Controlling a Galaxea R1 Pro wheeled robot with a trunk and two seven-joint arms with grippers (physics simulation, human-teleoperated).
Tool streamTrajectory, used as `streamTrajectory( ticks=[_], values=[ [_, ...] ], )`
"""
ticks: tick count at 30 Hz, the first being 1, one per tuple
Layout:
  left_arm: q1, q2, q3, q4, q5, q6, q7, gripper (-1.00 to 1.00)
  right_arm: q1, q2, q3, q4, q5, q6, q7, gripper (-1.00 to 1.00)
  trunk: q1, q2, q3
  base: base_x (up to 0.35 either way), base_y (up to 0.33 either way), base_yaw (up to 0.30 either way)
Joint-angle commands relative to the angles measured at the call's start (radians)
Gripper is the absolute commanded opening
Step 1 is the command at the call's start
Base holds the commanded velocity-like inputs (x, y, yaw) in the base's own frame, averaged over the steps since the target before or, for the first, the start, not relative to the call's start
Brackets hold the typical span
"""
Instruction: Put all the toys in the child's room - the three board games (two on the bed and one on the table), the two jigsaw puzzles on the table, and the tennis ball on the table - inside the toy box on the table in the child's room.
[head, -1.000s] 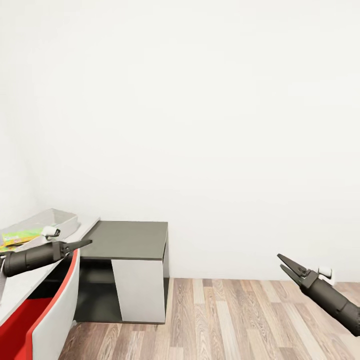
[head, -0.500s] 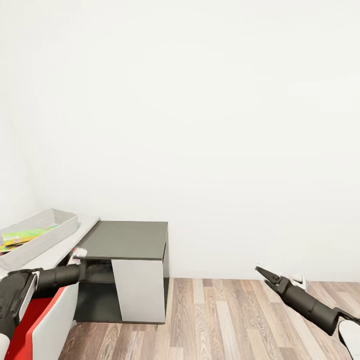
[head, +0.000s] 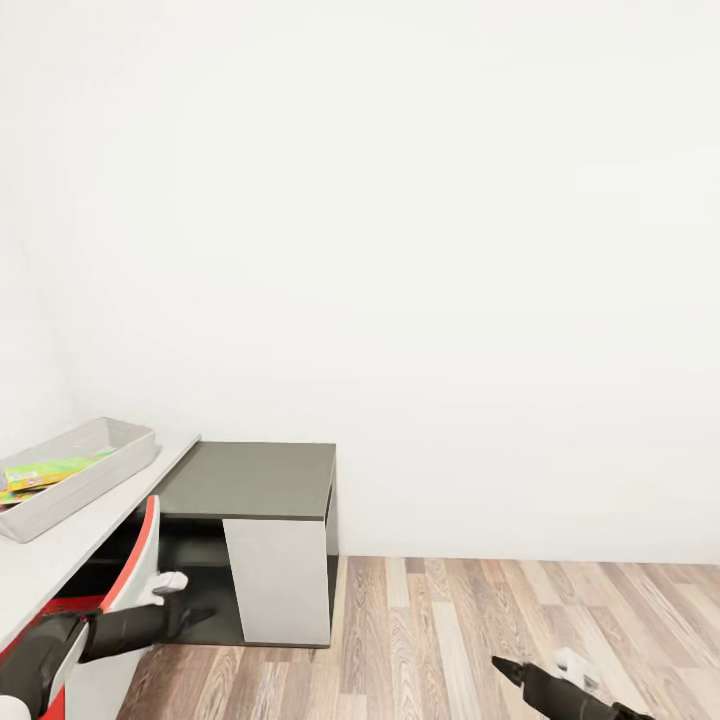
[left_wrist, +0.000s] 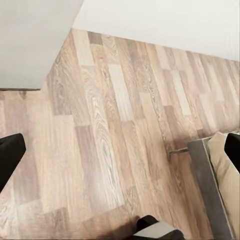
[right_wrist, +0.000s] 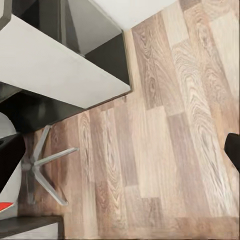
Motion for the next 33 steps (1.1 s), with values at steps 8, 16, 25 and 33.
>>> streamTrajectory(
  ticks=[8, 16, 25, 33],
  values=[
    [-0.001, -0.044, 0.007, 0.165, -0.116, -0.155, 0.323, 1.0, -0.001, 0.005, -0.004, 0.24, 0.098, -0.182, -0.027, 1.0, 0.0, -0.001, 0.0, 0.0, 0.0, 0.0],
    [0.0, -0.093, 0.007, 0.307, -0.142, -0.273, 0.57, 1.0, -0.001, 0.006, -0.003, 0.367, 0.125, -0.297, -0.142, 1.0, 0.0, -0.001, 0.0, 0.0, 0.0, 0.0],
    [0.038, -0.114, 0.008, 0.402, -0.142, -0.309, 0.772, 1.0, -0.001, 0.004, -0.001, 0.463, 0.158, -0.312, -0.171, 1.0, 0.0, -0.001, -0.011, 0.0, 0.0, 0.0],
    [0.146, -0.115, 0.009, 0.418, -0.142, -0.399, 0.843, 1.0, -0.001, 0.048, -0.003, 0.488, 0.312, -0.314, -0.176, 1.0, 0.0, -0.001, -0.024, 0.0, 0.0, 0.0]
  ],
)
